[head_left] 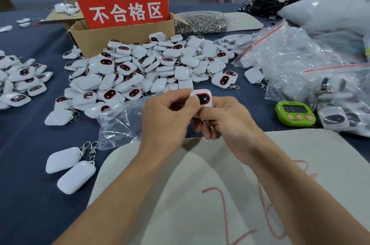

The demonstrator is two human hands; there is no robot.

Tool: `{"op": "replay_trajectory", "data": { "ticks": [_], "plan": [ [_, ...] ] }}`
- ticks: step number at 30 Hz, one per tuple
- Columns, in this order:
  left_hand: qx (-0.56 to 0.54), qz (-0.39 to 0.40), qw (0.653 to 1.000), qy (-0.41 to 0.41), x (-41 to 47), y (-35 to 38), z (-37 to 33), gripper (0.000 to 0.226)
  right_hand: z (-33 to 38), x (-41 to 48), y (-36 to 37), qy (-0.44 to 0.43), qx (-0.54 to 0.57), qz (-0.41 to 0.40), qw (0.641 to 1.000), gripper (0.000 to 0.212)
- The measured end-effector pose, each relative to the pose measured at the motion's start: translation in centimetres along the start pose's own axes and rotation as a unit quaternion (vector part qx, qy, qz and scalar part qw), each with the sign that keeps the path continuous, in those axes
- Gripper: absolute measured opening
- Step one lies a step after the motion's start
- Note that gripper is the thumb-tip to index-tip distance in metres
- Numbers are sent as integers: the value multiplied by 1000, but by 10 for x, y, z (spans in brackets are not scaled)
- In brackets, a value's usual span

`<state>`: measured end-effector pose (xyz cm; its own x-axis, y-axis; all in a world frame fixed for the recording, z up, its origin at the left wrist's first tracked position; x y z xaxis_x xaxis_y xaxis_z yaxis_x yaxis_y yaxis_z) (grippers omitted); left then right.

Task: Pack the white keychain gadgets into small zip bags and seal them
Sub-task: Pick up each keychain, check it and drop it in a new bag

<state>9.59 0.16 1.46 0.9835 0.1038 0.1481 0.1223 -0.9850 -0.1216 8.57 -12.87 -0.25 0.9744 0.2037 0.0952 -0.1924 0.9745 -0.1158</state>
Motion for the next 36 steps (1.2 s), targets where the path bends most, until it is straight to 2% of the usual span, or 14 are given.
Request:
{"op": "replay_trajectory", "data": {
  "ticks": [3,7,8,12,17,21,23,26,28,30,32,36],
  "plan": [
    [21,-16,1000,6,-1,-2,0,13,1,0,-3,0,0,-1,1000,27],
    [68,-65,995,26,-4,-10,-3,11,5,3,-28,-31,-14,-96,995,12],
    [82,-80,993,28,-5,-13,-3,11,8,3,-35,-48,-37,-120,991,15],
    [110,-113,987,42,-12,-18,-7,29,23,-3,-45,-123,-151,-180,964,53],
    [123,-100,986,57,-14,-14,-10,33,32,-6,-48,-177,-182,-199,947,41],
    [119,-100,987,51,-14,-15,-11,21,31,-4,-48,-168,-149,-202,953,47],
    [95,-87,991,39,-13,-14,-9,18,24,-1,-50,-142,-84,-208,964,36],
    [92,-59,994,27,-11,-9,-6,40,12,1,-52,-93,1,-207,974,22],
    [123,-29,990,54,-13,0,-10,59,4,0,-54,-61,46,-210,975,19],
    [143,-7,986,84,-16,7,-14,66,-2,0,-52,-29,73,-193,978,17],
    [140,-18,985,96,-15,5,-15,54,-5,1,-46,-7,84,-169,982,18],
    [99,-30,992,65,-9,-3,-8,13,1,1,-42,-20,59,-159,985,19]
  ]
}}
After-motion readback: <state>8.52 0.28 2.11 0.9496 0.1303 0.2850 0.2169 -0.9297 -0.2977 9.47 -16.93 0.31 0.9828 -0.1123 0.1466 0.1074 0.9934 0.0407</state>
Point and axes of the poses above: each hand's wrist, its own x-axis towards the middle knuckle, its own y-axis out of the palm, z = x × y, the point moved 10 cm from there along x, towards the middle knuckle, and after that the axes turned 10 degrees about -y, right-handed, at the moved point
